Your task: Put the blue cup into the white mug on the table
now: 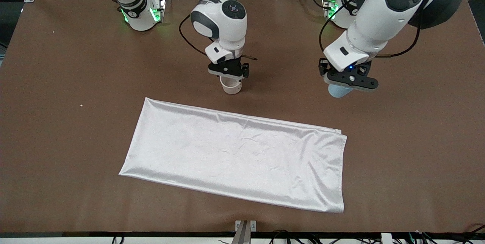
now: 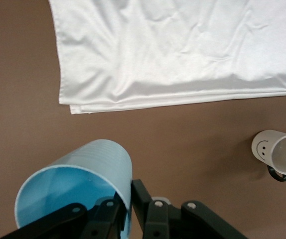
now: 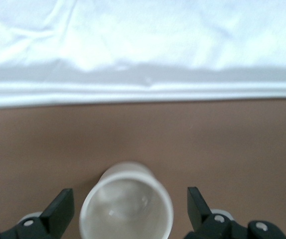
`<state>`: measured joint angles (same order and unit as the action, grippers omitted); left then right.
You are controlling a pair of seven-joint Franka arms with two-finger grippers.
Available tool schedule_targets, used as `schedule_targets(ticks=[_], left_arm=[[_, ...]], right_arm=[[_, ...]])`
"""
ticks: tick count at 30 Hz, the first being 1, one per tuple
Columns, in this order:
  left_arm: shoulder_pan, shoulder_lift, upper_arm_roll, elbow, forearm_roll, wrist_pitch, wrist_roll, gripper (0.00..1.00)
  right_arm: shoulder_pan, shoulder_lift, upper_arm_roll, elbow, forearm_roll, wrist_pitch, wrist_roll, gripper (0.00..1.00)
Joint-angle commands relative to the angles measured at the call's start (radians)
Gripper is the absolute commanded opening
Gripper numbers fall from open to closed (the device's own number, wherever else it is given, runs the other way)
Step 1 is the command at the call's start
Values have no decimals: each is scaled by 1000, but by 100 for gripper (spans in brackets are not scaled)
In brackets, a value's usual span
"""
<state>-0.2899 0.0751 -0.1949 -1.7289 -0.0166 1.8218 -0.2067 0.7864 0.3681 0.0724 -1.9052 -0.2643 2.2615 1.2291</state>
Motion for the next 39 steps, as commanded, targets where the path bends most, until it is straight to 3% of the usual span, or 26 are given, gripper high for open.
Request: schedule_targets(ticks=[1,14,20,31,39], left_arm=[[-12,74,-44,75,-13,-6,-17,0],[-166,242,-47,193,-5,22,-17,0],[-241,298,-43,212,10,71,-49,0],[-370,382,-41,236,76,80,-241,0],[-460,456,-35,265,95,105,-388,0]], right_arm=[[-125,-11,10,1,-9,-14,-161,100],[-475,6,10,-5,-6,-27,-566,100],[-591,46,9,-3,106,-7,-720,100],[-641,94,9,-5,134,35,-783,100],[-682,11,12,-9,137,-65,-895,100]])
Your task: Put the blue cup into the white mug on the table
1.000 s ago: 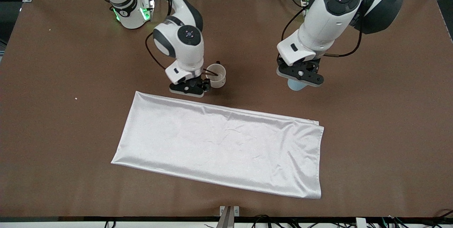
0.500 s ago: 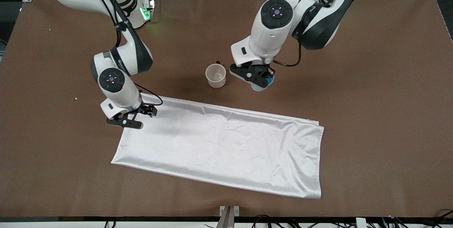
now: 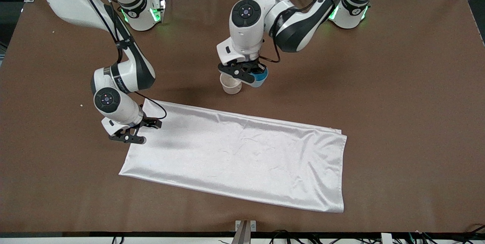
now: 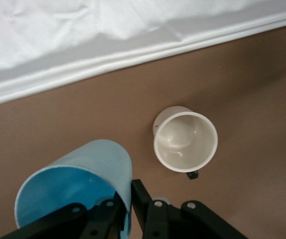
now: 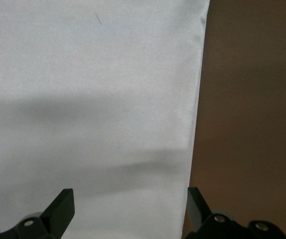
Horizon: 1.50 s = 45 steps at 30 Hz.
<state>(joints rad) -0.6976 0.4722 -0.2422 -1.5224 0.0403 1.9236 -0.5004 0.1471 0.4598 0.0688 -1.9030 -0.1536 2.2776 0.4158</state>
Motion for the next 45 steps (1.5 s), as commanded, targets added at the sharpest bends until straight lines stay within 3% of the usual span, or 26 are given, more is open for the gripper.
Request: schedule_targets(ticks=[1,7,12,17,25,33,41,45], left_arm=[[-56,65,12,62,39,5,-107,0],[-89,98,12,68,39,20,-159,0],[-117,129,14,83,46,48,-184,0],[-120,180,14,151,46,61,-196,0],[-135,221,29,195,46,106,-198,0],[-180,243,47,192,46,127,-250,0],[-207,263,49,185,64,127,-271,0],[-206,259,47,177,85,127,-268,0]], right_arm=[[-43,-104,16,-13,26,-102,-89,100],[-73,-246,16,-59,38,-216,-187,100],[-119,-392,14,-191,114,-211,-285,100],[-136,-522,12,-312,121,-210,-341,100],[-136,-635,9,-399,121,-211,-347,100],[-136,-647,3,-354,121,-228,-350,100],[-139,-619,-1,-154,118,-394,-364,100],[-139,-604,0,-84,117,-411,-362,100]])
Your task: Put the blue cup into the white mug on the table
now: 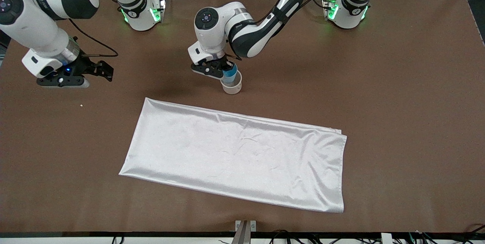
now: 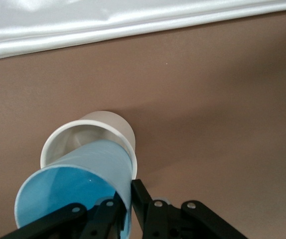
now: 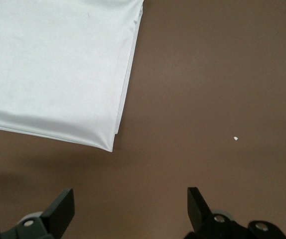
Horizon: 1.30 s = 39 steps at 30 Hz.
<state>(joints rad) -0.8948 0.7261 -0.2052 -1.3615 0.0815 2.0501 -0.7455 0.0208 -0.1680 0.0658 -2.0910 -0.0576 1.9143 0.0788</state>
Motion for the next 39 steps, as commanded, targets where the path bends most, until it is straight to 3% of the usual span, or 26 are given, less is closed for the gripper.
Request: schedule_targets(ticks=[1,10,16,18,19,20,21,30,39], left_arm=[[-9,6,10,15,44,1,-20,0],[-4,6,12,15,64,1,17,0],[-4,10,12,15,64,1,20,1],[-4,10,12,13,64,1,21,17],[-3,10,12,13,66,1,23,38],[-4,10,12,13,73,1,24,88],[-6,10,12,13,87,1,24,100],[-1,-8,10,15,135,1,26,100],[37,-82,10,9,133,-54,24,100]], right_arm=[[-13,31,3,129,18,-47,-25,100],[-15,169,3,385,12,-188,-17,100],[-22,183,2,425,8,-245,-13,100],[-39,183,2,428,8,-245,-13,100],[-47,183,2,430,8,-247,-14,100],[-54,182,0,430,7,-245,-17,100],[-62,182,0,431,5,-247,-20,100],[-117,177,2,459,5,-253,-20,100],[-120,174,2,473,87,-262,-11,100]])
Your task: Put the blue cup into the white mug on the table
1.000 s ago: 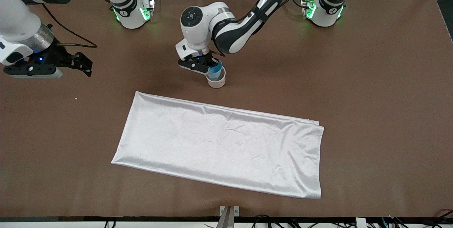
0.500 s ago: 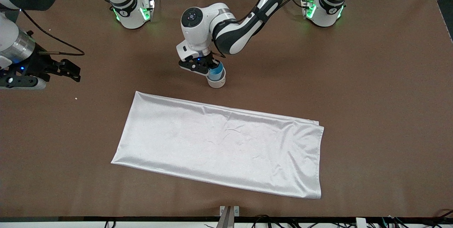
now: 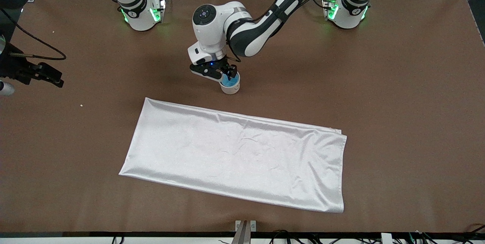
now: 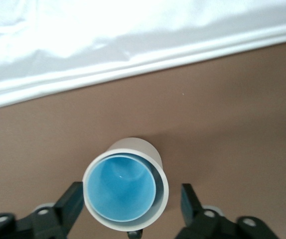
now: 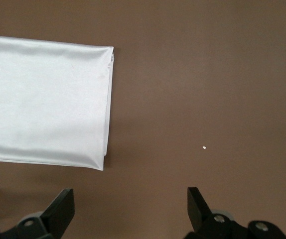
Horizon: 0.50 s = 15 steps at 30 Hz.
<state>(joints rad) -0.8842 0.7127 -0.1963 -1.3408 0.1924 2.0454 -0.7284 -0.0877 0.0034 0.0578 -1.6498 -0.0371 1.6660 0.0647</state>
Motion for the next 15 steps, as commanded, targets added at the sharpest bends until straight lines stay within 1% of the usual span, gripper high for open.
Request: schedule_targets(ticks=[1,3,6,15], left_arm=[[34,-82,2,-14,22,-60,7,100],[51,-114,2,-15,22,-96,9,100],[93,-165,-2,-21,15,-148,12,100],[180,-303,-2,-54,13,-269,12,100]], right_arm=[[-12,3,10,33,83,-12,1,100],[-15,3,8,35,106,-3,-8,100],[-15,4,10,35,111,6,-8,100],[-15,4,10,28,83,1,-11,100]])
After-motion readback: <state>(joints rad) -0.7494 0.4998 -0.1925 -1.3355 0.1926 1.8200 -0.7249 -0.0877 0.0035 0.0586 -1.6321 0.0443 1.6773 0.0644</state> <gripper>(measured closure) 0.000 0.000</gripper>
